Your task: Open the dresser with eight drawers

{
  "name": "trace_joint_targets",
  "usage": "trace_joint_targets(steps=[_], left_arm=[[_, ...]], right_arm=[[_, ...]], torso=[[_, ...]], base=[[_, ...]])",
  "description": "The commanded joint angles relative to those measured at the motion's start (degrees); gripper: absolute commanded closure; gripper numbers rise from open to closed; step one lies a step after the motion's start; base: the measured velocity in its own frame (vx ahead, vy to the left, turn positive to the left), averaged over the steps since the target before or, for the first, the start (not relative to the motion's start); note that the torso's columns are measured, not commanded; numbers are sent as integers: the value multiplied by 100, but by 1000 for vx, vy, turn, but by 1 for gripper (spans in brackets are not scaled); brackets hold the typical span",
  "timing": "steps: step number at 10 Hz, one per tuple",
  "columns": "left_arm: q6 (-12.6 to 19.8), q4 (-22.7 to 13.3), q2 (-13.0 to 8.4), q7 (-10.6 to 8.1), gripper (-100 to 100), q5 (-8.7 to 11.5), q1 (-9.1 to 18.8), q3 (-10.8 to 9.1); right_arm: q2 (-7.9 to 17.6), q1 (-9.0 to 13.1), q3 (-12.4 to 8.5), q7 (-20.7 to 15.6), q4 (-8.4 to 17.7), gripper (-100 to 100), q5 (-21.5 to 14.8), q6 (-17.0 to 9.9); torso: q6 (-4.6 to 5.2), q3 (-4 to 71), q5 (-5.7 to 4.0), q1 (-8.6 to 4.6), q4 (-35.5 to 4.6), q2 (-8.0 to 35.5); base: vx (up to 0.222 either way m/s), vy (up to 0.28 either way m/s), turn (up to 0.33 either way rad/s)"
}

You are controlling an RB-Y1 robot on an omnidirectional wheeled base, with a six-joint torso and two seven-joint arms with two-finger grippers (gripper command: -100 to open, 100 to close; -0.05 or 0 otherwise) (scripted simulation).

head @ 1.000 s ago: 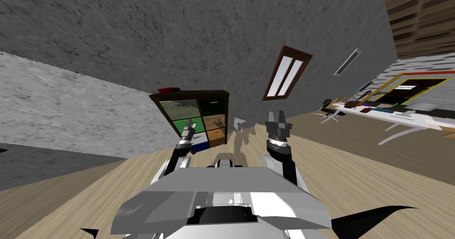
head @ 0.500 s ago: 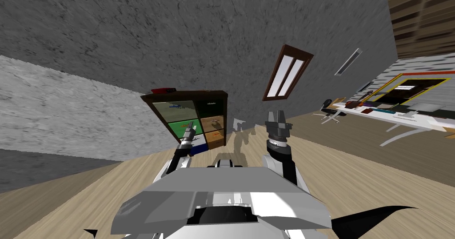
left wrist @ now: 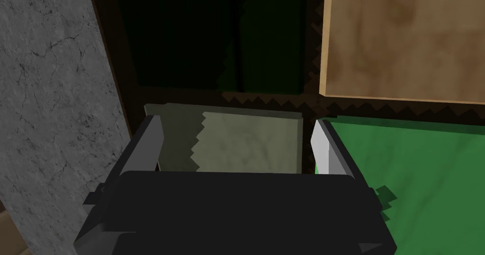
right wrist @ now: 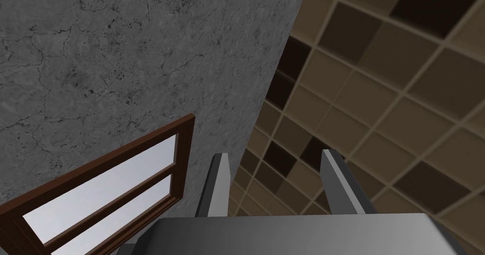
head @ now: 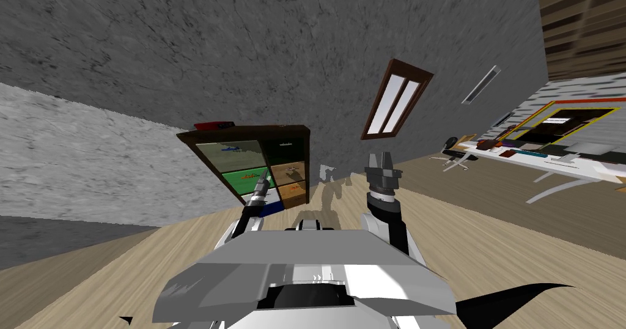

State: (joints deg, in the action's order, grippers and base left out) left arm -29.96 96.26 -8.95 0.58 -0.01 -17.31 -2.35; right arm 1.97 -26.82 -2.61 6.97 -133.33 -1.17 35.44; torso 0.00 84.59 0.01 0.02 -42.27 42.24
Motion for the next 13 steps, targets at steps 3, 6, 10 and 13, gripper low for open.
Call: trace_joint_targets(steps=[3, 6, 10, 13], left_arm=[[-102, -641, 16, 58, -100, -36, 125, -53], [-165, -1081, 201, 106, -100, -65, 227, -82], [-227, -1493, 771, 152, -100, -93, 324, -109], [-217, -1523, 967, 161, -100, -99, 330, -109]], right_arm=[[0, 0, 0, 0, 0, 0, 0, 0], [0, 0, 0, 0, 0, 0, 0, 0], [0, 0, 0, 0, 0, 0, 0, 0], [0, 1, 0, 0, 0, 0, 0, 0]], torso=[[0, -2, -1, -1, -1, 4], [0, -2, -2, -5, -1, 5], [0, -5, 1, 4, -2, 9], [0, -7, -1, -1, -3, 12]], base=[[95, -52, -4], [98, -66, -5], [73, -42, -3], [28, -15, -1]])
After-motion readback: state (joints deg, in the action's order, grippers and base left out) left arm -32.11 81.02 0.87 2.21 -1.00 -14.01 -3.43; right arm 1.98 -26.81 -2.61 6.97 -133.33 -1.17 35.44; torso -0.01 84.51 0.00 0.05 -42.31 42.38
